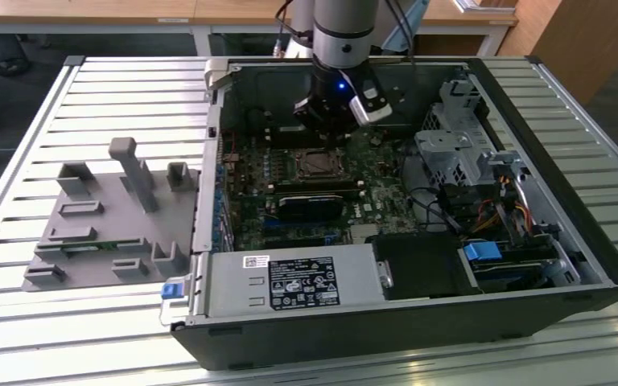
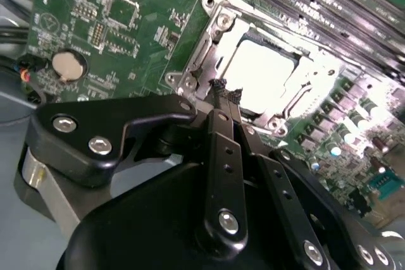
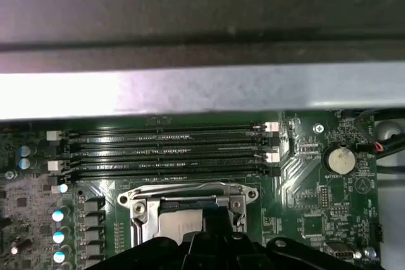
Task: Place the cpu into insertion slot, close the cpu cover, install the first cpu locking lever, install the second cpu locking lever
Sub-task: 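Install the second cpu locking lever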
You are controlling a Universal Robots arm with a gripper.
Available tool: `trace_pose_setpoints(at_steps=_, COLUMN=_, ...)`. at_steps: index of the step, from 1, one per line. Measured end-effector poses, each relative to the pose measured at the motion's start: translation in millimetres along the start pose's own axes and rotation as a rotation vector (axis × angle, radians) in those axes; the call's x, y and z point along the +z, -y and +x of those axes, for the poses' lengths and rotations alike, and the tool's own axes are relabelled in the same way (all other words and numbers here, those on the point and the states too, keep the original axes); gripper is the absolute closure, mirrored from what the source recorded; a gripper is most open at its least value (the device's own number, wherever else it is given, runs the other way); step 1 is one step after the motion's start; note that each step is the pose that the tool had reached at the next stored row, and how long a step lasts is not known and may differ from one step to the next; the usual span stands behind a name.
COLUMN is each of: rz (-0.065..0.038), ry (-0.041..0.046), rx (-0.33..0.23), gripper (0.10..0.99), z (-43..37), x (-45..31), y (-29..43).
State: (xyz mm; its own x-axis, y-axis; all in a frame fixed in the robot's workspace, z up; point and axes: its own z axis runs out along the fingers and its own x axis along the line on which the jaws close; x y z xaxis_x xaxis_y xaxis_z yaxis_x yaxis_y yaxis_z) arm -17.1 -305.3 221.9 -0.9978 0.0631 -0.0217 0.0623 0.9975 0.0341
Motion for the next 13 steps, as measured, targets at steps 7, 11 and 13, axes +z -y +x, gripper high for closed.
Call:
trace_pose_setpoints(at_steps=7, rz=0.0, ry=0.0, rx=0.0, gripper=0.98, z=-0.4, x=-18.9, y=-0.6)
trace_pose_setpoints(at_steps=11, rz=0.0, ry=0.0, rx=0.0, gripper=0.98, z=-0.7, x=-19.1, y=4.1)
trace_pose_setpoints(at_steps=13, rz=0.0, ry=0.0, rx=0.0, gripper=0.98, z=-1.1, x=-19.2, y=9.1)
